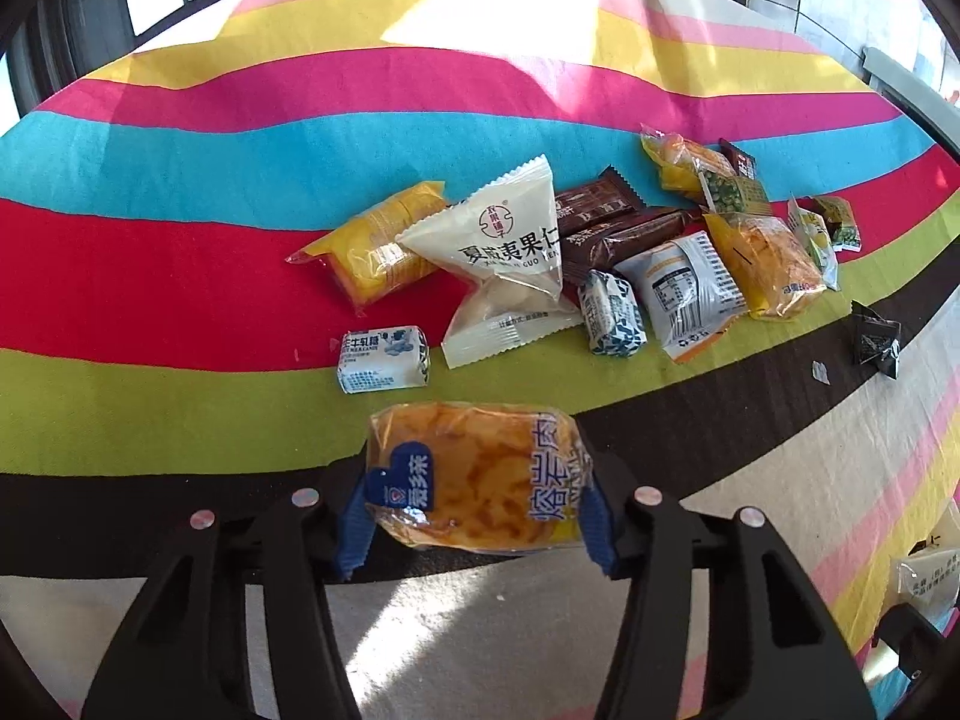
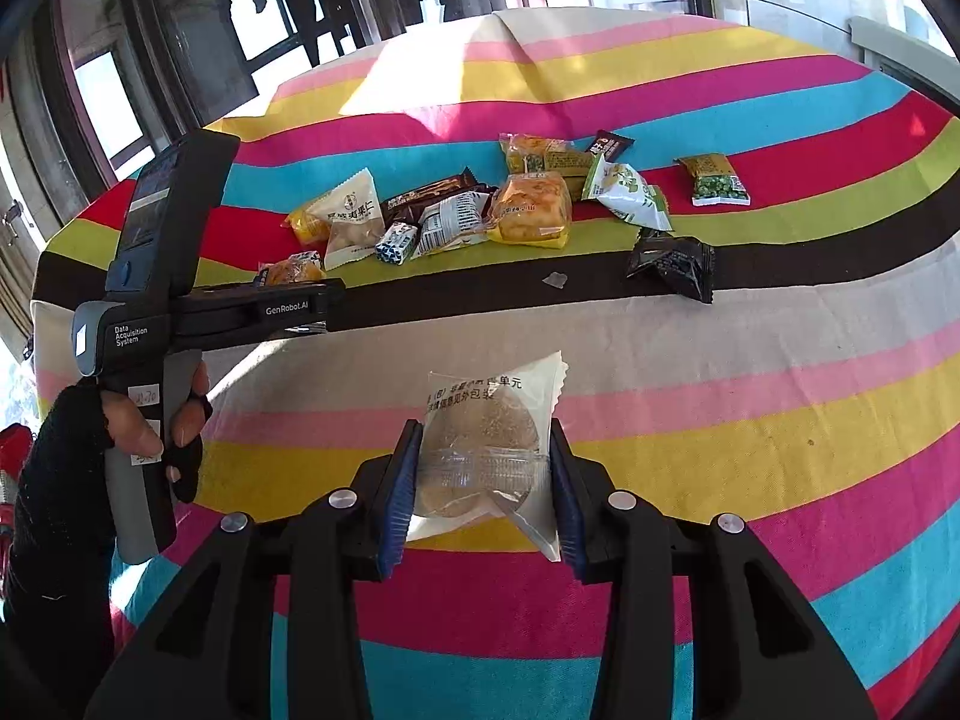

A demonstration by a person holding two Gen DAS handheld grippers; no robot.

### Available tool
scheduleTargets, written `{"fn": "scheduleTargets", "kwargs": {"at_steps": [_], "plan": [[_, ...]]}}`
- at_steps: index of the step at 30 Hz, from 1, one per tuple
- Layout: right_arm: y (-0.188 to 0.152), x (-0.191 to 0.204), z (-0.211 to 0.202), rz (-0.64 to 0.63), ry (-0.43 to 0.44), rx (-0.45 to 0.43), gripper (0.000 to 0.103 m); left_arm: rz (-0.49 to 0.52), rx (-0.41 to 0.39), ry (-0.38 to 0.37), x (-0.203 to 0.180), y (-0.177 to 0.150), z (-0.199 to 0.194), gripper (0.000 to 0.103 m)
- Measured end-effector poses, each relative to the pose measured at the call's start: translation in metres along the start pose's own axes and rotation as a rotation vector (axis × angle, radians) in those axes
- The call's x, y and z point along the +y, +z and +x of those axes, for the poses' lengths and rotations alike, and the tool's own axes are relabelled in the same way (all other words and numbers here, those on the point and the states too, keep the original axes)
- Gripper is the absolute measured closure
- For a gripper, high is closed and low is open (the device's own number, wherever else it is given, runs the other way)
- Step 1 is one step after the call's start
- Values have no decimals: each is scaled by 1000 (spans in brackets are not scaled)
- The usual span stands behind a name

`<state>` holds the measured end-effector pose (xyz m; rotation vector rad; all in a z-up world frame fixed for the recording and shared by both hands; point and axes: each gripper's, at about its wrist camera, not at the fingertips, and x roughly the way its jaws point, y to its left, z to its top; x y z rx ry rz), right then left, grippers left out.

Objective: Organize snacks
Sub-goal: 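Grasp the yellow bread pack with blue label using the left gripper, then carry the bun packet with the right gripper while the left carries the bread pack toward the white box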

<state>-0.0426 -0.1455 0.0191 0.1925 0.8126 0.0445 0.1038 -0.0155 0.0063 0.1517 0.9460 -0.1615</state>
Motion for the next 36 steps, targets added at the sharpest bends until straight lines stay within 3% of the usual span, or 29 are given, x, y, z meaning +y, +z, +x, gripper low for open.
{"fn": "scheduleTargets", "kwargs": {"at_steps": [6,16,20,26,32,36], "plan": [[-2,6,-11,-6,10,-28,63,9,-49,25,-33,-12,-34,50],[0,10,-57,1,2,-149,63,-64,-285,-4,-59,-22,-118,50],[-2,11,-73,2,1,-170,63,-102,-284,-24,-50,-17,-138,50],[-10,21,-98,-11,12,-206,63,-174,-350,34,-23,-19,-184,50],[-25,39,-127,-43,32,-248,63,-256,-455,91,2,-49,-240,50],[-41,46,-153,-57,26,-284,63,-250,-514,104,1,-74,-270,50]]}}
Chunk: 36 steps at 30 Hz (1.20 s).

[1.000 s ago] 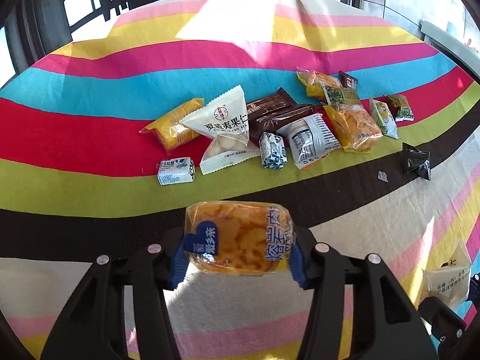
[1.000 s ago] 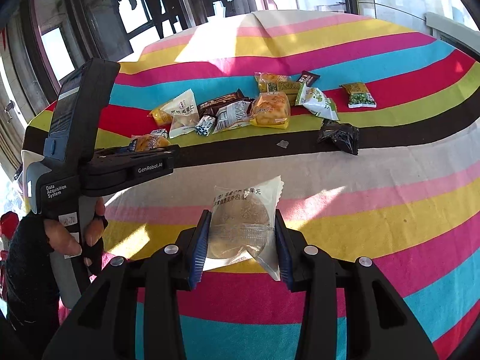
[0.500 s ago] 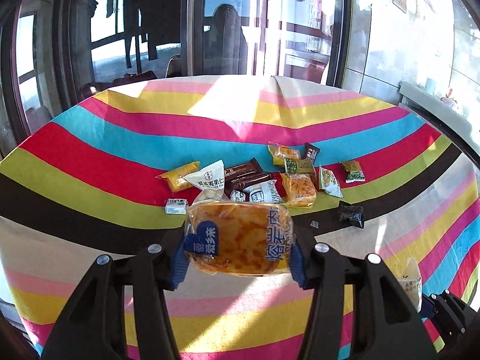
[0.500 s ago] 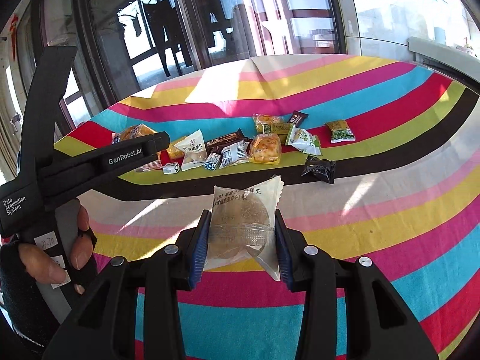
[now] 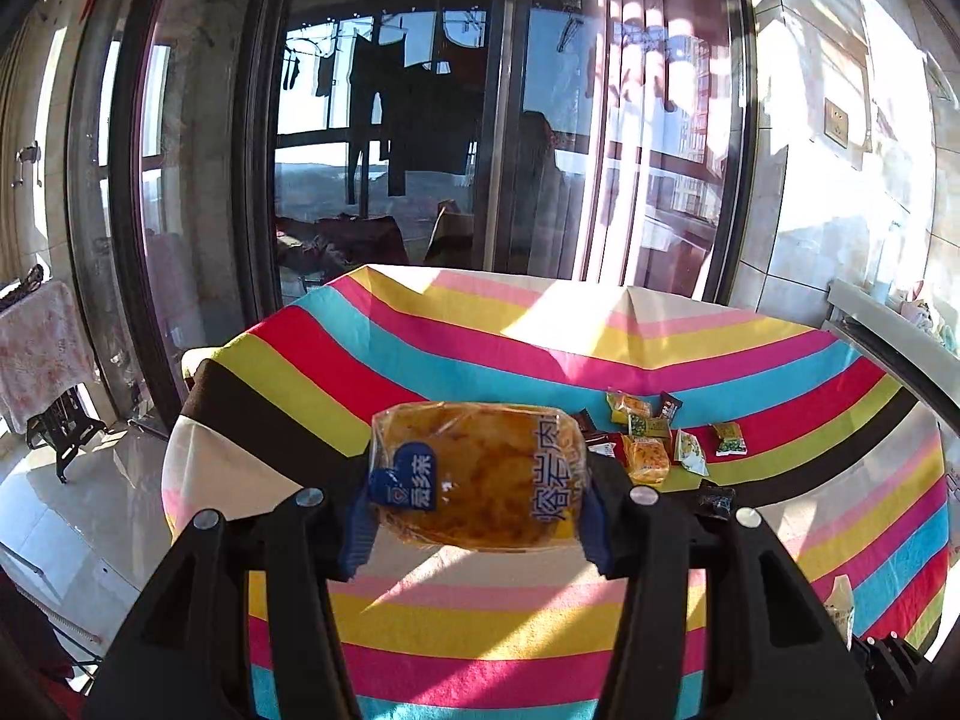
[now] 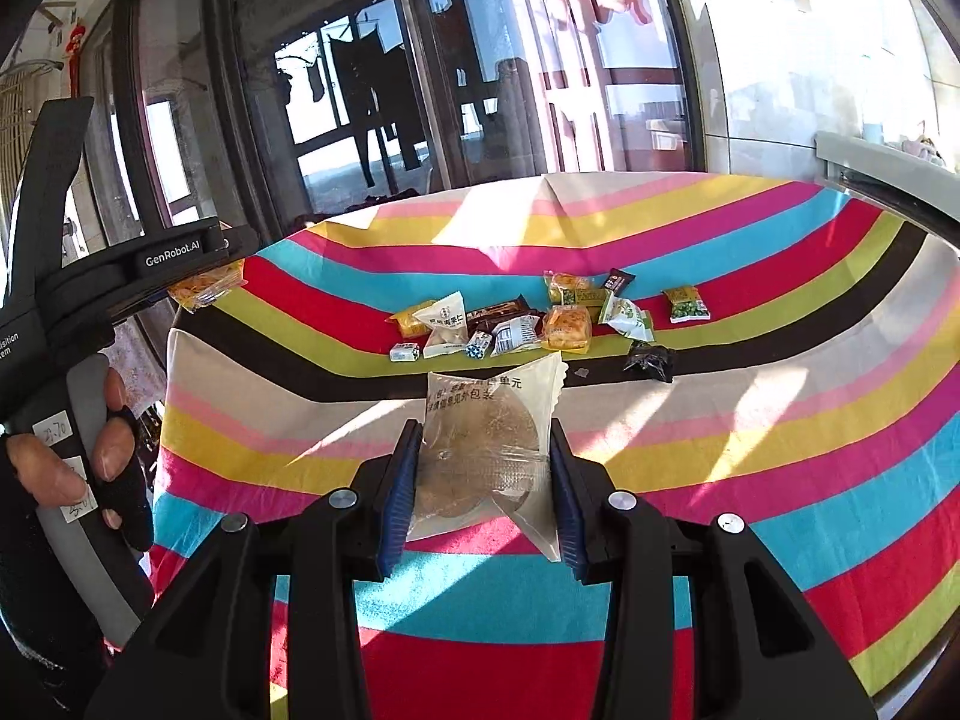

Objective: Organize snacks
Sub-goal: 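Carry the bun packet with the right gripper while the left carries the bread pack toward the white box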

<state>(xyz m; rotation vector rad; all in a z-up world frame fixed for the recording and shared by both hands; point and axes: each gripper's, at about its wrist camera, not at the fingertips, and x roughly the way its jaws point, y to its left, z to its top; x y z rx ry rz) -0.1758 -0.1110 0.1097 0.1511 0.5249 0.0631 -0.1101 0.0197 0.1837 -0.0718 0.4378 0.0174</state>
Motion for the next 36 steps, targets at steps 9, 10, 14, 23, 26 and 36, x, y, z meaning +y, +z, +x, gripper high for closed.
{"fn": "scheduleTargets", "kwargs": {"at_steps": [9,10,14,23,26,36], "plan": [[-33,-22,-68,7,-108,-36,63,99,-41,-100,-42,-44,-61,50],[-38,-26,-75,13,-120,-37,63,107,-40,-117,-48,-48,-66,50],[-53,-41,-99,7,-168,-41,63,150,-52,-155,-70,-58,-85,50],[-75,-78,-151,28,-271,-78,63,239,-140,-231,-122,-57,-129,50],[-82,-89,-167,42,-301,-89,63,274,-161,-260,-141,-61,-143,50],[-114,-134,-208,153,-397,-101,63,386,-180,-360,-199,-85,-174,50]]}}
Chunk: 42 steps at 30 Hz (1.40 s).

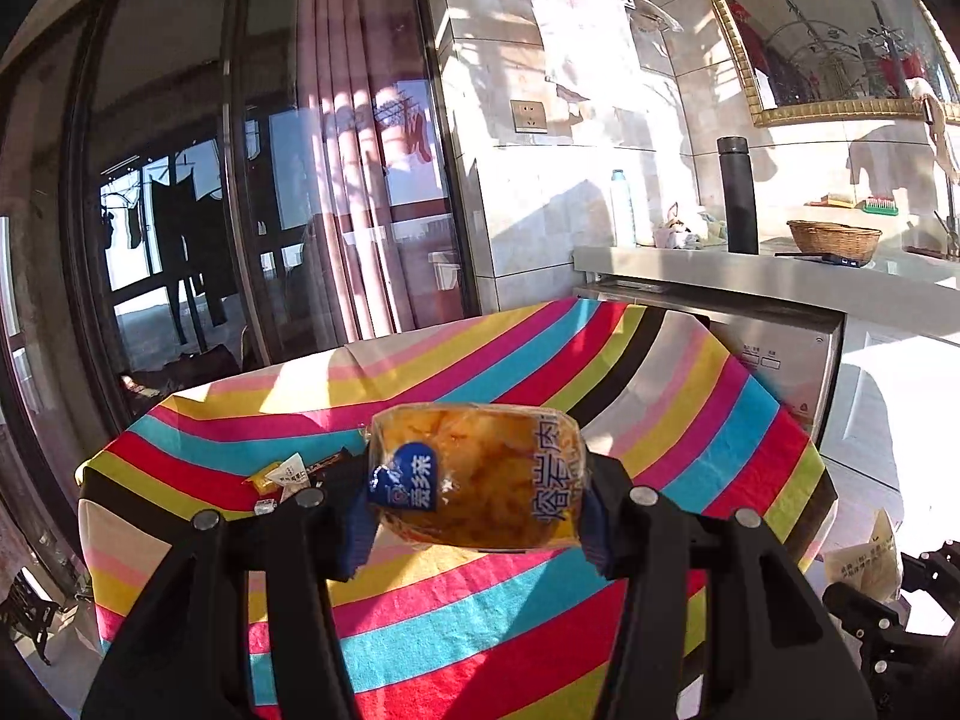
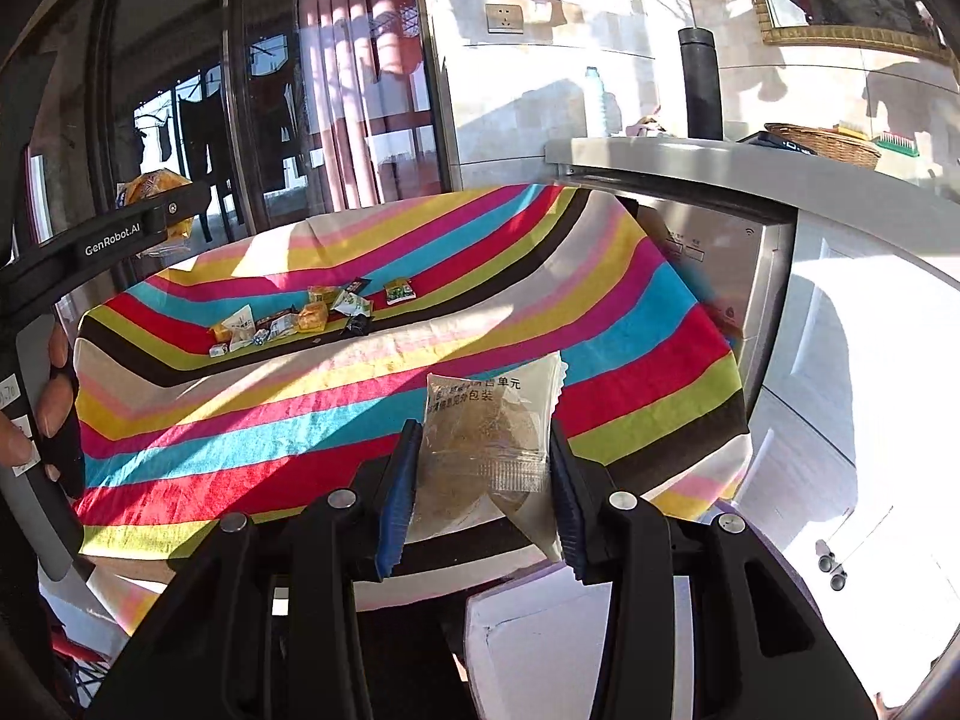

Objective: Organize snacks
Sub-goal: 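Carry the bun packet with the right gripper while the left carries the bread pack toward the white box, then open the left gripper over the white box while the right gripper releases its packet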

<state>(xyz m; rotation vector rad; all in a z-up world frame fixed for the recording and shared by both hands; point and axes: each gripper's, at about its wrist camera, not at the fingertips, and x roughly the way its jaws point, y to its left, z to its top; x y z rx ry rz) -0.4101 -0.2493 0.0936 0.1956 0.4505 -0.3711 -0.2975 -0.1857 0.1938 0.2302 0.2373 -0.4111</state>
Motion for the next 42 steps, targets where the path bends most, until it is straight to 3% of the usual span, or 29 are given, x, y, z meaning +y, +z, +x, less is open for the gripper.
{"fn": "scheduleTargets", "kwargs": {"at_steps": [19,23,34,35,37,38,42], "plan": [[-55,-94,-20,188,-173,65,63,177,53,-207,-128,-22,11,50],[-76,-110,-12,221,-192,130,63,175,161,-306,-152,-43,28,50],[-134,-144,21,321,-141,330,58,146,620,-747,-218,-148,71,49],[-136,-144,24,319,-127,342,58,152,639,-769,-222,-154,72,48],[-138,-144,26,320,-137,345,46,175,647,-775,-227,-162,72,40],[-138,-144,24,324,-144,333,39,180,635,-768,-226,-163,71,32],[-132,-151,17,327,-174,304,37,163,580,-728,-205,-144,70,19]]}}
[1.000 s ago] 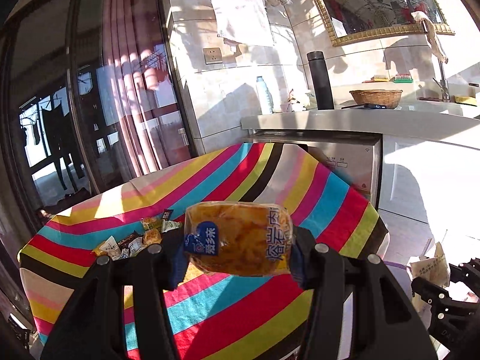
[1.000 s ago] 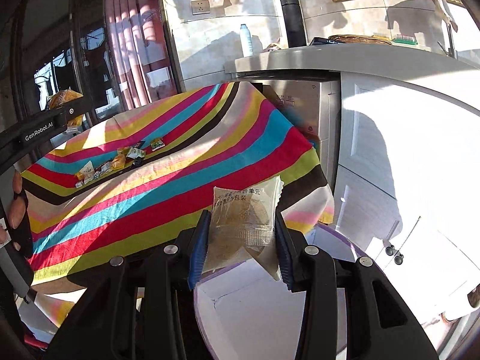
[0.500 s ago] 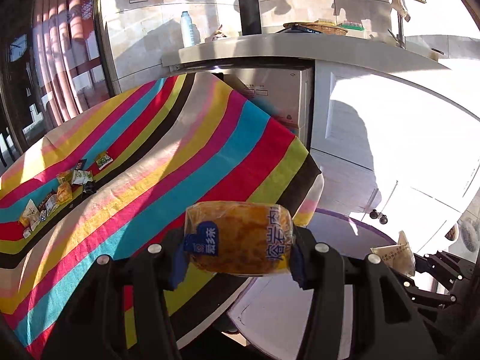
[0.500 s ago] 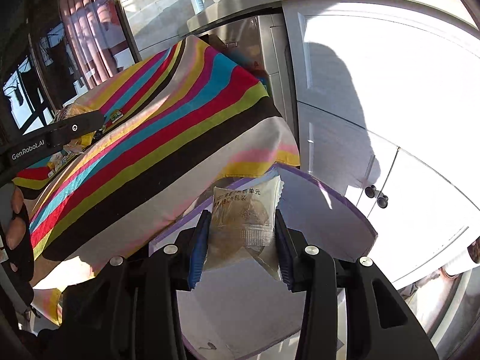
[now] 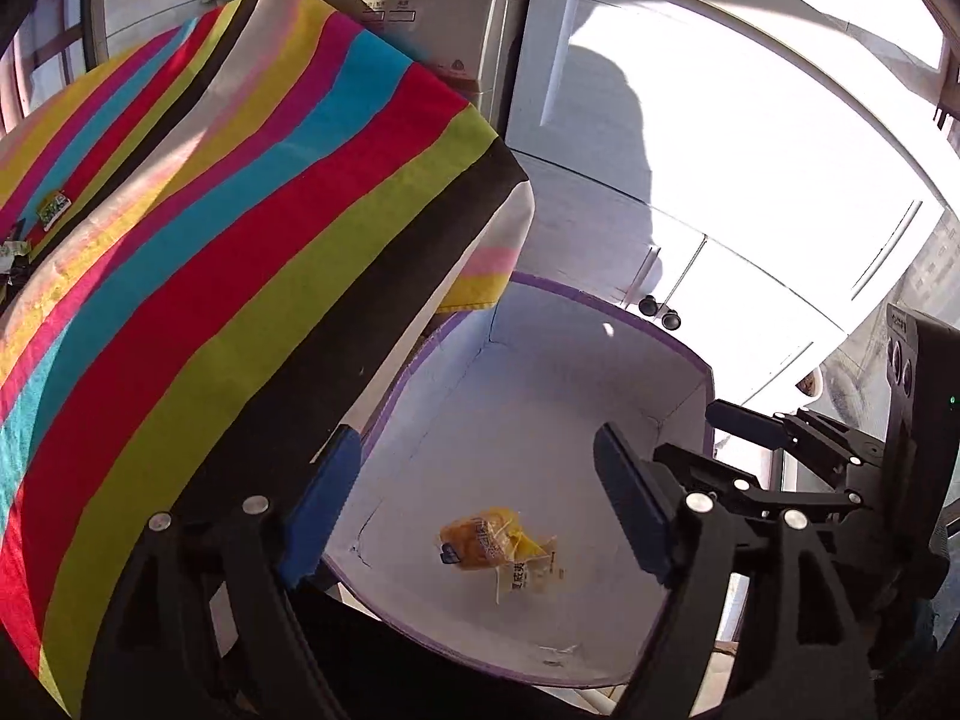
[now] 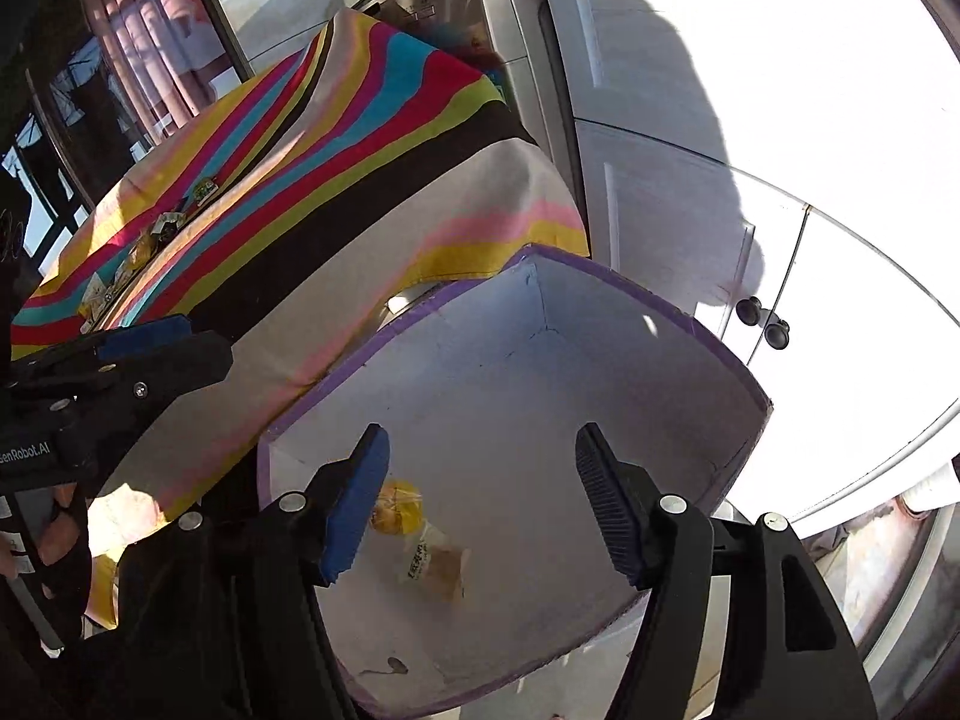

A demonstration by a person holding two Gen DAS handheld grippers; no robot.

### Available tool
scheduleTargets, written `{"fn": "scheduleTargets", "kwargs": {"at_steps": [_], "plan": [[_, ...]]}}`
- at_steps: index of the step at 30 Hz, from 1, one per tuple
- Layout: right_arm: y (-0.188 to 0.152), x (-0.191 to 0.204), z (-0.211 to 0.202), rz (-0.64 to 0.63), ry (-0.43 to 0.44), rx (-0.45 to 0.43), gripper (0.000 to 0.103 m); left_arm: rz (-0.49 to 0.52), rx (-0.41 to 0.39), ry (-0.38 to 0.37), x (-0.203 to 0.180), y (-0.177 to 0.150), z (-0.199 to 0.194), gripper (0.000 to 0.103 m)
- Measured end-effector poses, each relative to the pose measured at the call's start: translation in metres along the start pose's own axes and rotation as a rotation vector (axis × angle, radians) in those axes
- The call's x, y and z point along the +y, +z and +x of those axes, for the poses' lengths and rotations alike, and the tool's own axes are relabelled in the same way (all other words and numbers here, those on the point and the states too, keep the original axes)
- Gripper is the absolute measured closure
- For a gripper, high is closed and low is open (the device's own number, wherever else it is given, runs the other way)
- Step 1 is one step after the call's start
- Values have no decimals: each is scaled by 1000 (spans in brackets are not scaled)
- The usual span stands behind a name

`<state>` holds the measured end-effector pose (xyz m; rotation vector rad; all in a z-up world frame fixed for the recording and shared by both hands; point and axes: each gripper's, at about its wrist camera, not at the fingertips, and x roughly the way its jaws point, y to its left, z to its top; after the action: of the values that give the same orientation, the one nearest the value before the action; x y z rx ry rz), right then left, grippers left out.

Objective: Organize snacks
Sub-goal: 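Open the left gripper over the white box while the right gripper releases its packet, then return to the table and grasp the black snack bag with the right gripper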

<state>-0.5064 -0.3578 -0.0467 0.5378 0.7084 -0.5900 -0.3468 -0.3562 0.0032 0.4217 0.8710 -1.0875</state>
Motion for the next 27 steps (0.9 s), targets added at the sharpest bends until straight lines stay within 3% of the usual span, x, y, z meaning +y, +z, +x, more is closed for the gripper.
{"fn": "scheduleTargets", "kwargs": {"at_steps": [4,5,7,8,11,13,15,17,22,27], "plan": [[14,-1,-16,15,3,-77,33,-55,-97,64,33,6,-35,5],[18,2,-26,12,23,-135,32,-71,-123,83,44,5,-46,4],[23,16,-49,-6,77,-285,10,-97,-173,130,64,2,-65,2],[24,25,-60,-24,100,-370,5,-107,-195,165,76,-1,-74,2],[32,51,-71,-63,168,-511,5,-146,-252,280,114,-10,-101,2],[45,68,-59,-41,174,-484,5,-206,-278,327,146,-18,-118,2],[63,90,-35,-38,199,-379,5,-280,-291,357,182,-26,-132,2],[72,117,-15,-63,232,-331,5,-346,-287,416,217,-36,-142,2],[83,214,33,-276,281,-224,5,-458,-218,578,306,-62,-151,2],[102,306,84,-459,309,-118,5,-558,-185,664,372,-82,-164,2]]}}
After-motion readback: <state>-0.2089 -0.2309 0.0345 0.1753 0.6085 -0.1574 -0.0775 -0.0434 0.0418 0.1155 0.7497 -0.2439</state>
